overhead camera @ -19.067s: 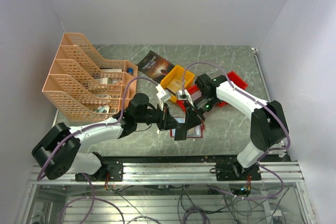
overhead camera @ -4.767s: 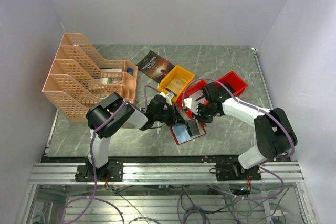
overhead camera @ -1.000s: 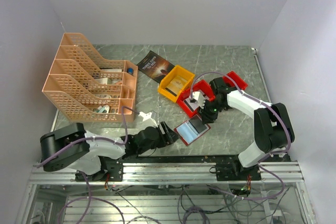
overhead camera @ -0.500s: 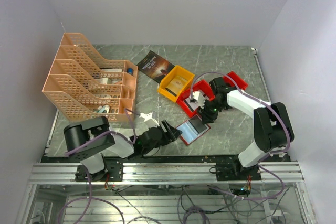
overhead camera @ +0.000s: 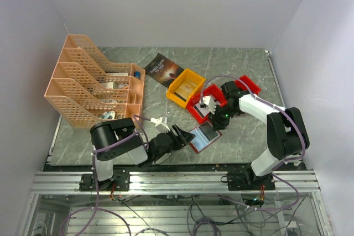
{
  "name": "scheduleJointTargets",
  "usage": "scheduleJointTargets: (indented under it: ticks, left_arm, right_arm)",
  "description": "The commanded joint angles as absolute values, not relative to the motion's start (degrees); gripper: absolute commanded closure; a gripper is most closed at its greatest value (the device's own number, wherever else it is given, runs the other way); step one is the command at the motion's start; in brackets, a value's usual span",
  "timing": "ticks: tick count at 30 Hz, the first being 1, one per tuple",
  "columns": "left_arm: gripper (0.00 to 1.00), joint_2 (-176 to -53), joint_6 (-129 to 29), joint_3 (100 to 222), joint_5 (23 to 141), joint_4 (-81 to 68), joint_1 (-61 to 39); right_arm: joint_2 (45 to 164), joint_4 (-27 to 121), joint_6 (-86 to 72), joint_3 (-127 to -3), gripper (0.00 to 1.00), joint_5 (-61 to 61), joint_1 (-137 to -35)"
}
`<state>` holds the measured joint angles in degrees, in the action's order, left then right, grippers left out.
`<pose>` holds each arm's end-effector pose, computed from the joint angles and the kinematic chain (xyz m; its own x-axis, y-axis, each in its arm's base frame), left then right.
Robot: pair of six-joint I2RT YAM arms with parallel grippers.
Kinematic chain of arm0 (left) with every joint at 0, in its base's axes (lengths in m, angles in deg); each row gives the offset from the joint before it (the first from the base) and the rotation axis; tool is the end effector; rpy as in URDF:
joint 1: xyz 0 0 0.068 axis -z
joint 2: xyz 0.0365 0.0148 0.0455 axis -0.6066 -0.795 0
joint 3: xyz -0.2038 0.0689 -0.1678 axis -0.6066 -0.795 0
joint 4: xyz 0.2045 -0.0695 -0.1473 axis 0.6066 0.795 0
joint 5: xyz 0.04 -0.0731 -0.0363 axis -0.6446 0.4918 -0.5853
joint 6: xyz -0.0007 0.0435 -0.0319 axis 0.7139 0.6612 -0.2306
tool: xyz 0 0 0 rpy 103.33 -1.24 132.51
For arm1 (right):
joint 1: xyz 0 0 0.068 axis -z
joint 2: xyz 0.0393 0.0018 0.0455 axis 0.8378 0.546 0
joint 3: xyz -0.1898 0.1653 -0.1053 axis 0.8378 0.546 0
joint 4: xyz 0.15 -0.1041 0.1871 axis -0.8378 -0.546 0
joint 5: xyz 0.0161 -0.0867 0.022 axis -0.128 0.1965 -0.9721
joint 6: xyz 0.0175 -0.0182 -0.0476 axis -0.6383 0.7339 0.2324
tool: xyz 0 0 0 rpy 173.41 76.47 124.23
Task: Put the credit cards into the card holder
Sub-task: Close the card holder at the center of the board.
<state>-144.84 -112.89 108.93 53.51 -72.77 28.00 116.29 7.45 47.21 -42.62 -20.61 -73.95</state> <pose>0.1246 -0.2422 0.0967 -0.7254 -0.5921 -0.3509 0.0705 0.4432 -0.8936 0.2614 0.0979 0.1639 -0.3865 -0.7971 -0.4639 -0.9222 0.3397 0.1846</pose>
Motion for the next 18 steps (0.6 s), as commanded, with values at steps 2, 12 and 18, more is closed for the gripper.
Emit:
scheduleJointTargets:
  ticks: [2, 12, 18]
  left_arm:
    - [0.32, -147.12, -105.70, 109.72, 57.11, -79.88, 27.73]
    - [0.42, -145.78, -100.17, 118.32, 64.85, -71.98, 27.78]
    - [0.39, -146.77, -97.65, 123.74, 66.39, -65.69, 27.71]
  right_arm:
    - [119.15, 7.41, 48.90, -41.29, 0.71, -18.19, -73.70]
    - [119.28, 5.19, 49.65, -42.35, 0.71, -22.96, -73.00]
    - [119.38, 4.28, 50.01, -42.87, 0.72, -24.52, -72.76]
